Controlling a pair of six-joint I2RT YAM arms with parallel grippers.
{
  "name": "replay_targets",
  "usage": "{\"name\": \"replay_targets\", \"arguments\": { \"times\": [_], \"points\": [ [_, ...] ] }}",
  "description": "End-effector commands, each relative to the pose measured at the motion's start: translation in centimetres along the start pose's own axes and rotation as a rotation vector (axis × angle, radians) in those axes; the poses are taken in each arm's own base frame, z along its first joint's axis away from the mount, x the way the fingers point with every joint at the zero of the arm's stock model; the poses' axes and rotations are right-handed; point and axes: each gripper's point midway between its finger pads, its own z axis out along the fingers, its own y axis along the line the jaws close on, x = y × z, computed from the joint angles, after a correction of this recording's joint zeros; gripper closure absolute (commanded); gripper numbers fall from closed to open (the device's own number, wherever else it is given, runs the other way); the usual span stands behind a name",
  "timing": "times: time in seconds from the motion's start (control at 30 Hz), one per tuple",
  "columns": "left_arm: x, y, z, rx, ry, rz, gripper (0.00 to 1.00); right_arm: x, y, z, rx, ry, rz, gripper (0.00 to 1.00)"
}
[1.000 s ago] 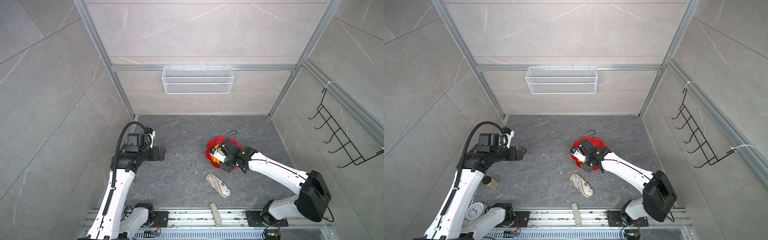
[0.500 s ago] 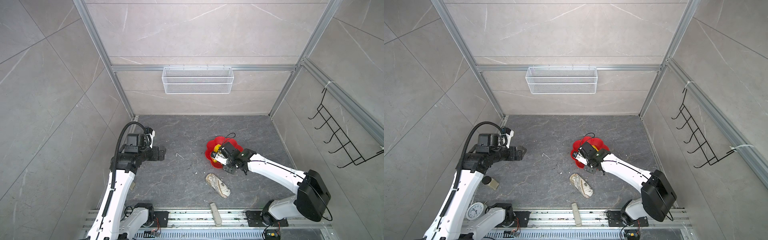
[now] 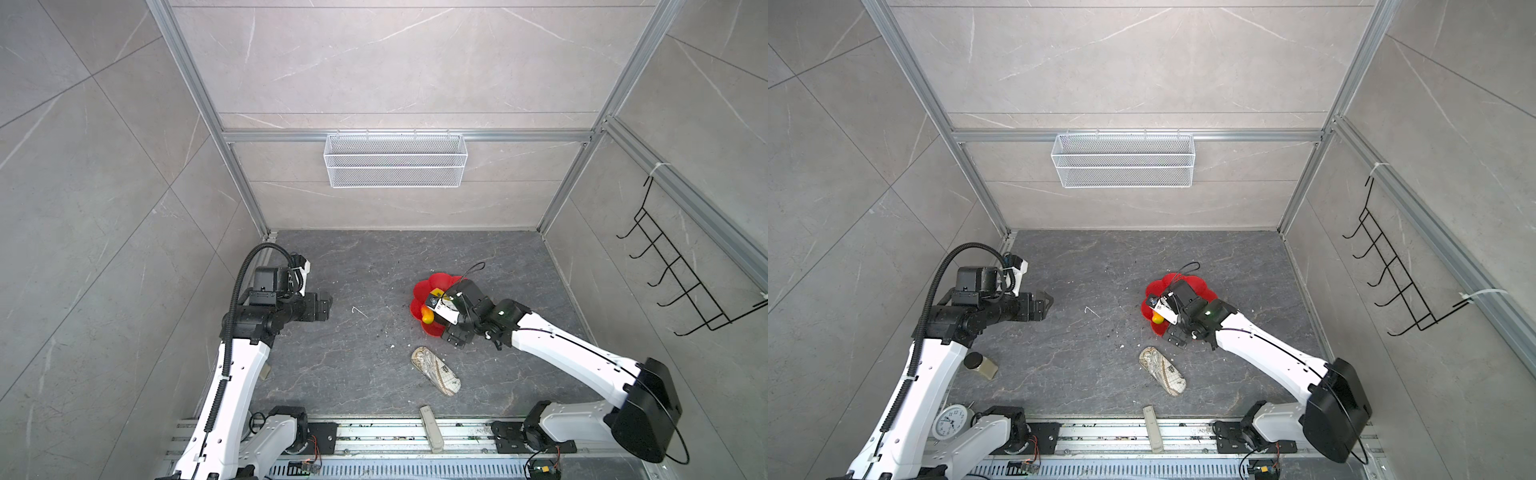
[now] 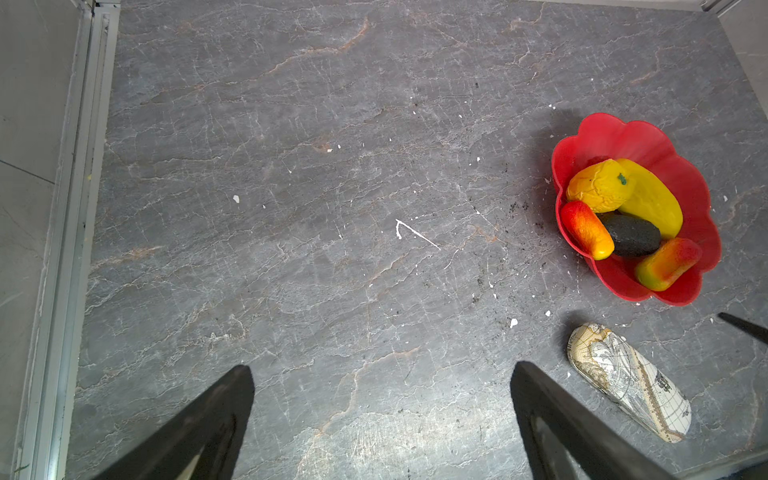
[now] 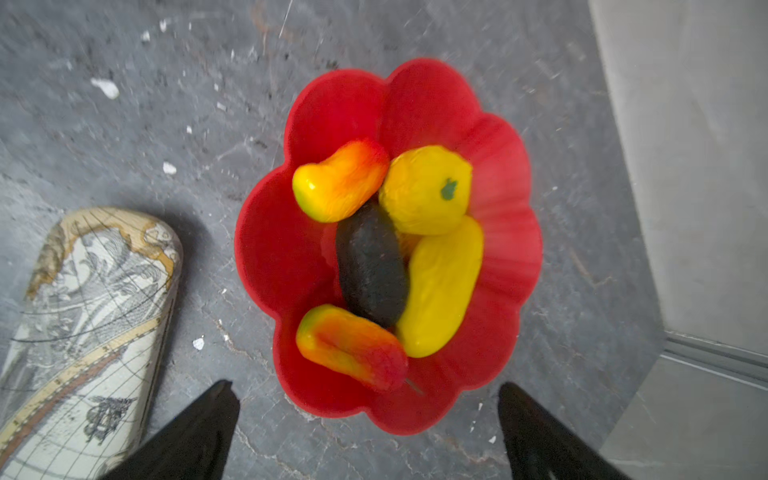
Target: Place and organize the fake fruits in the fruit bowl
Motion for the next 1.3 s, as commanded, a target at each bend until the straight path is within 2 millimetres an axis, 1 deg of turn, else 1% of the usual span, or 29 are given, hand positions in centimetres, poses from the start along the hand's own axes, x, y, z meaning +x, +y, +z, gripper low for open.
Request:
{"name": "replay_targets", "arguments": {
  "times": [0.0, 0.07, 0.1, 0.17, 0.23, 0.3, 0.33, 0.4, 0.5, 0.53, 0.6, 0.67, 0.73, 0.83, 0.9, 1.0, 1.03, 1.1, 1.13, 1.17, 1.2, 1.23, 1.27],
  "points": [
    [-1.5, -0.5, -0.3, 0.024, -0.046, 0.023, 0.00, -1.1, -2.3, -1.3, 0.098, -0.060, 0.064, 0.00],
    [-1.6, -0.5, -0.4, 0.024, -0.050, 0.023, 0.00, -1.5, -4.3, -1.9, 0.182, -0.093, 0.148, 0.00],
    [-1.8, -0.4, -0.5, 0.021, -0.055, 0.024, 0.00, -1.6, -5.6, -2.4, 0.231, -0.129, 0.221, 0.00],
    [-2.4, -0.3, -0.9, 0.010, -0.079, 0.017, 0.00, -1.6, -7.7, -3.6, 0.275, -0.241, 0.373, 0.00],
    [-3.5, -0.3, -1.4, 0.005, -0.128, -0.012, 0.00, -1.0, -9.3, -4.4, 0.307, -0.363, 0.484, 0.00],
    [-4.7, -0.1, -1.9, -0.006, -0.201, -0.049, 0.00, 0.7, -11.3, -4.9, 0.352, -0.467, 0.612, 0.00],
    [-5.4, 0.2, -2.1, -0.019, -0.251, -0.071, 0.00, 2.0, -12.4, -5.0, 0.366, -0.504, 0.694, 0.00],
    [-5.6, 2.0, -1.3, -0.100, -0.320, -0.116, 0.00, 4.7, -14.1, -4.9, 0.404, -0.540, 0.827, 0.00],
    [-5.0, 5.2, 0.8, -0.250, -0.399, -0.159, 0.00, 8.6, -15.5, -4.0, 0.509, -0.542, 0.950, 0.00],
    [-5.1, 5.8, 1.2, -0.276, -0.426, -0.167, 0.00, 9.7, -15.6, -3.6, 0.536, -0.537, 0.973, 0.00],
    [-4.7, 7.4, 2.9, -0.341, -0.484, -0.189, 0.00, 11.5, -15.5, -2.2, 0.588, -0.525, 1.006, 0.00],
    [-4.2, 8.6, 4.7, -0.391, -0.518, -0.188, 0.00, 12.7, -15.3, -0.8, 0.622, -0.504, 1.020, 0.00],
    [-3.6, 9.5, 6.5, -0.436, -0.515, -0.151, 0.00, 13.7, -15.3, 0.6, 0.656, -0.482, 1.029, 0.00],
    [-2.0, 11.0, 9.2, -0.523, -0.469, -0.089, 0.00, 14.9, -15.6, 2.5, 0.716, -0.455, 1.039, 0.00],
    [-1.0, 11.9, 10.4, -0.569, -0.453, -0.057, 0.00, 15.7, -15.6, 3.9, 0.735, -0.418, 1.052, 0.00],
    [0.2, 12.7, 11.9, -0.586, -0.458, -0.035, 0.00, 16.5, -15.2, 5.6, 0.741, -0.402, 1.061, 0.00],
    [0.5, 13.0, 12.3, -0.578, -0.457, -0.037, 0.00, 16.3, -15.4, 5.7, 0.743, -0.409, 1.057, 0.00],
    [1.3, 13.6, 13.6, -0.542, -0.439, -0.064, 0.00, 15.9, -15.3, 6.6, 0.690, -0.383, 1.049, 0.00],
    [1.3, 13.7, 14.1, -0.528, -0.445, -0.057, 0.00, 15.8, -15.2, 7.0, 0.660, -0.391, 1.047, 0.00],
    [1.7, 13.8, 14.8, -0.519, -0.401, -0.062, 0.00, 15.8, -15.1, 7.5, 0.621, -0.419, 1.049, 0.00],
    [1.3, 13.6, 15.2, -0.488, -0.385, -0.055, 0.00, 15.8, -15.1, 7.4, 0.626, -0.456, 1.038, 0.00],
    [1.2, 13.5, 15.5, -0.473, -0.390, -0.066, 0.00, 16.1, -14.9, 7.6, 0.621, -0.429, 1.044, 0.00],
    [1.0, 13.0, 16.1, -0.430, -0.428, -0.048, 0.00, 16.0, -14.8, 7.7, 0.604, -0.419, 1.050, 0.00]
  ]
}}
